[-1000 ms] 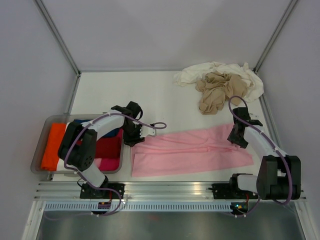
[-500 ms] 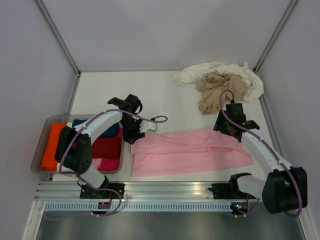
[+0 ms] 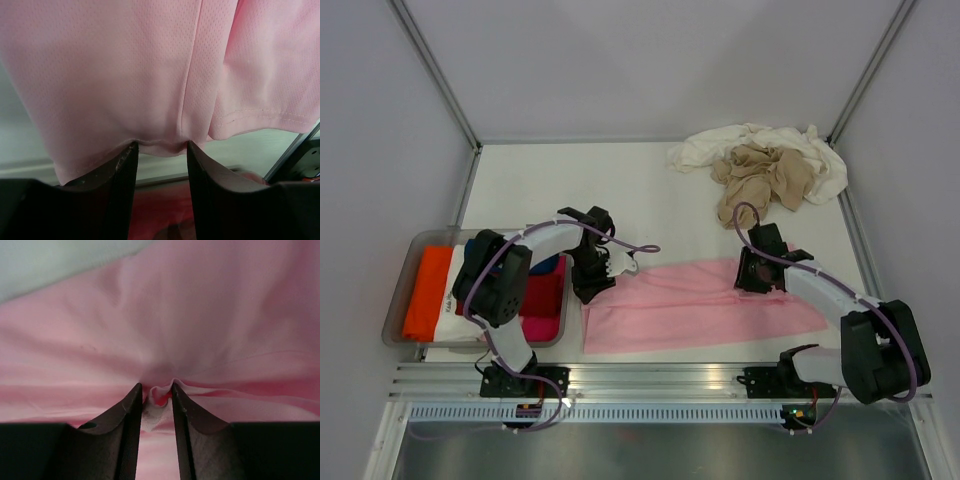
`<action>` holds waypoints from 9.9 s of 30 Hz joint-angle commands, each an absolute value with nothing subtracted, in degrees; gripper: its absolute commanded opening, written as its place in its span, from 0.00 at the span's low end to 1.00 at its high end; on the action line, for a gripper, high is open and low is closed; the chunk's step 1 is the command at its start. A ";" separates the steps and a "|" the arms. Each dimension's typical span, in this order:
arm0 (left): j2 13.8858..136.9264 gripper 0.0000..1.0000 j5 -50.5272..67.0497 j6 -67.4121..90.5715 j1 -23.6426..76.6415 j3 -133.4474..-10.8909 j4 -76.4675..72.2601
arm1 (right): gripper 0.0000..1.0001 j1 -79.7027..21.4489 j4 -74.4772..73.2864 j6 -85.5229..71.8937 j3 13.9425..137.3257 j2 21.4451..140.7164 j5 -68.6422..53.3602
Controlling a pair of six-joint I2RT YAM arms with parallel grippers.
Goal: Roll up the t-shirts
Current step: Fold the tshirt
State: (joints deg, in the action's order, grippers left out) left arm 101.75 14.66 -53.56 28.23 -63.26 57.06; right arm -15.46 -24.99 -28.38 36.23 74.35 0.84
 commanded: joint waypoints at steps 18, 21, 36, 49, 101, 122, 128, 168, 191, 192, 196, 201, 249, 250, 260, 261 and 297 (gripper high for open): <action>101.95 0.49 15.11 -53.08 27.69 -65.65 54.67 | 0.37 -22.85 -52.97 -50.53 34.18 55.65 3.43; 101.60 0.49 15.55 -52.82 27.51 -66.79 54.67 | 0.37 -23.73 -57.20 -50.80 38.82 54.06 4.74; 99.49 0.49 16.35 -51.06 26.98 -64.78 55.19 | 0.00 -23.73 -41.23 -44.57 38.15 76.18 6.34; 97.99 0.52 19.51 -63.46 26.98 -72.59 77.24 | 0.00 -23.73 -44.73 -42.98 44.90 72.78 15.63; 95.10 0.54 16.61 -50.37 33.40 -74.08 67.32 | 0.51 10.11 -31.80 -19.34 52.82 76.74 14.57; 103.98 0.47 12.65 -40.16 33.92 -62.32 52.73 | 0.05 -4.56 -17.67 -30.94 41.92 89.89 9.05; 99.41 0.48 15.64 -42.88 33.84 -58.10 54.40 | 0.05 -10.44 -16.35 -31.03 50.00 99.66 9.49; 98.35 0.56 22.77 -40.69 32.61 -74.62 66.09 | 0.68 -9.94 -42.62 -23.11 98.69 117.67 17.31; 97.47 0.56 21.36 -39.82 31.91 -71.90 65.48 | 0.00 7.10 -28.66 -34.71 116.36 120.77 13.62; 97.56 0.56 21.36 -39.90 31.90 -71.89 65.48 | 0.00 9.99 -28.30 -35.24 116.54 119.20 14.06; 97.65 0.56 21.62 -39.81 31.90 -71.98 64.87 | 0.00 15.46 -29.52 -33.76 115.23 118.47 16.60; 98.26 0.56 21.62 -39.90 31.90 -72.77 64.78 | 0.40 19.06 -34.44 -26.47 114.51 123.29 12.06; 103.36 0.56 20.56 -36.21 29.18 -62.67 57.57 | 0.00 -3.60 -24.52 -31.73 70.03 113.35 0.26; 103.79 0.56 21.09 -36.47 29.35 -61.97 57.66 | 0.00 -4.82 -24.78 -32.08 73.27 114.60 0.18; 107.67 0.56 35.50 -36.48 37.78 -63.28 59.50 | 0.00 -9.49 -29.62 -32.08 91.57 126.65 0.26; 107.67 0.56 36.38 -36.30 38.14 -63.89 59.50 | 0.00 -9.75 -29.79 -31.91 93.67 127.78 0.18; 66.64 0.58 25.05 -44.29 35.07 -37.37 40.25 | 0.56 -22.32 -14.44 -39.63 38.69 85.52 -13.00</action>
State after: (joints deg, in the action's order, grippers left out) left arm 70.63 23.94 -42.26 35.11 -39.40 44.31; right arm -21.71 -20.95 -35.42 42.19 85.34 -11.03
